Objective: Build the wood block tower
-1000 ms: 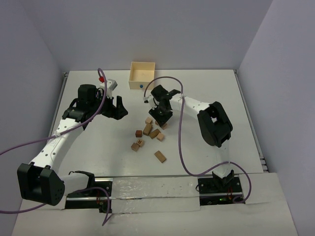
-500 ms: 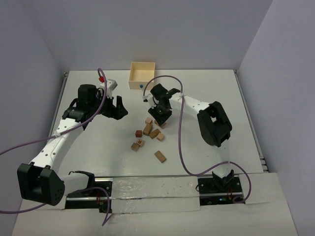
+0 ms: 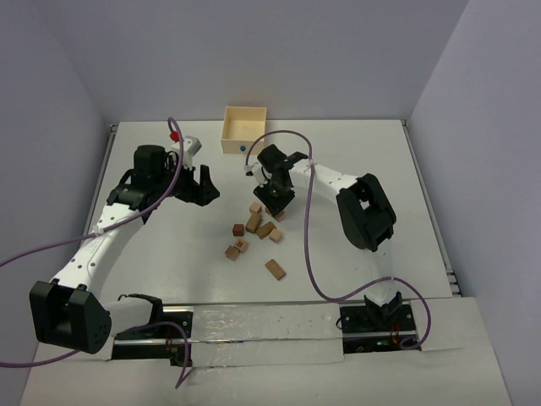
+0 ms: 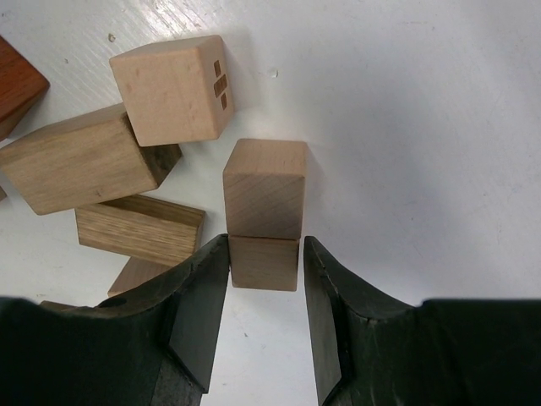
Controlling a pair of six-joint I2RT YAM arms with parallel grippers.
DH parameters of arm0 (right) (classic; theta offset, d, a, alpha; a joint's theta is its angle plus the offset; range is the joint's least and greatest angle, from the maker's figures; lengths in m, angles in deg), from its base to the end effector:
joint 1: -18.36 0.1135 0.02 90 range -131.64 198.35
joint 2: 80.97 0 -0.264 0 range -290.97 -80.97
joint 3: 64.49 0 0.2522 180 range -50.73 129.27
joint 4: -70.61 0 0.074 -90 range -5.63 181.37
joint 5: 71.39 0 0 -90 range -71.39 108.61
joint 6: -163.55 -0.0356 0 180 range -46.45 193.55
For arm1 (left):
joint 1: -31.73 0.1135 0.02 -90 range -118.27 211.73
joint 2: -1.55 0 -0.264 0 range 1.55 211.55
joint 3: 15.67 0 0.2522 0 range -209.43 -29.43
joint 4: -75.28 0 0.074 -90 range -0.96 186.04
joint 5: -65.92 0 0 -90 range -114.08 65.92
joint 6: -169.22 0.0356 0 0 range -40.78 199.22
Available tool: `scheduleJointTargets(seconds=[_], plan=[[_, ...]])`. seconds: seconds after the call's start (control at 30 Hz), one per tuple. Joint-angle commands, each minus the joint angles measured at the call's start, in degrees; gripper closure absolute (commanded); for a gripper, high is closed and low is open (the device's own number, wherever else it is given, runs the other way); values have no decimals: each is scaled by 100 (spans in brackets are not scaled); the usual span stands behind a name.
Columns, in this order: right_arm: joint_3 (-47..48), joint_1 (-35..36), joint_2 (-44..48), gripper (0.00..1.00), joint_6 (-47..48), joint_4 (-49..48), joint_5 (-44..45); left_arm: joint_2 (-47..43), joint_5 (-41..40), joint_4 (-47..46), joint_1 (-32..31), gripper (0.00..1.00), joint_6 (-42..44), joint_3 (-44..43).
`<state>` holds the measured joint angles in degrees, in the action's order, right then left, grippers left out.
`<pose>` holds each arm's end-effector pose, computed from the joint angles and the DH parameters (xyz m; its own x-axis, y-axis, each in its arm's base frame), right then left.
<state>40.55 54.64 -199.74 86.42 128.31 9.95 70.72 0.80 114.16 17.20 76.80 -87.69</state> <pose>0.3409 0.2569 0.1815 -0.6061 -0.7180 -0.3423 -0.7782 0.6243 0.0682 0.2518 -0.0807 0.3103 -0.5924 0.1140 -0.7975 0.5324 0.7983 -0.2814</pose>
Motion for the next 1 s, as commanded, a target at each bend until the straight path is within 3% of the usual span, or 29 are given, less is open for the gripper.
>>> scheduleJointTargets(seconds=[0.0, 0.63, 0.97], plan=[[320, 80, -80, 52, -65, 45, -47, -18, 34, -78, 29, 13, -5, -203], [505, 98, -313, 50, -118, 63, -65, 52, 43, -45, 29, 14, 13, -247], [461, 98, -342, 58, -199, 45, -89, 86, 32, -52, 29, 14, 4, -256]])
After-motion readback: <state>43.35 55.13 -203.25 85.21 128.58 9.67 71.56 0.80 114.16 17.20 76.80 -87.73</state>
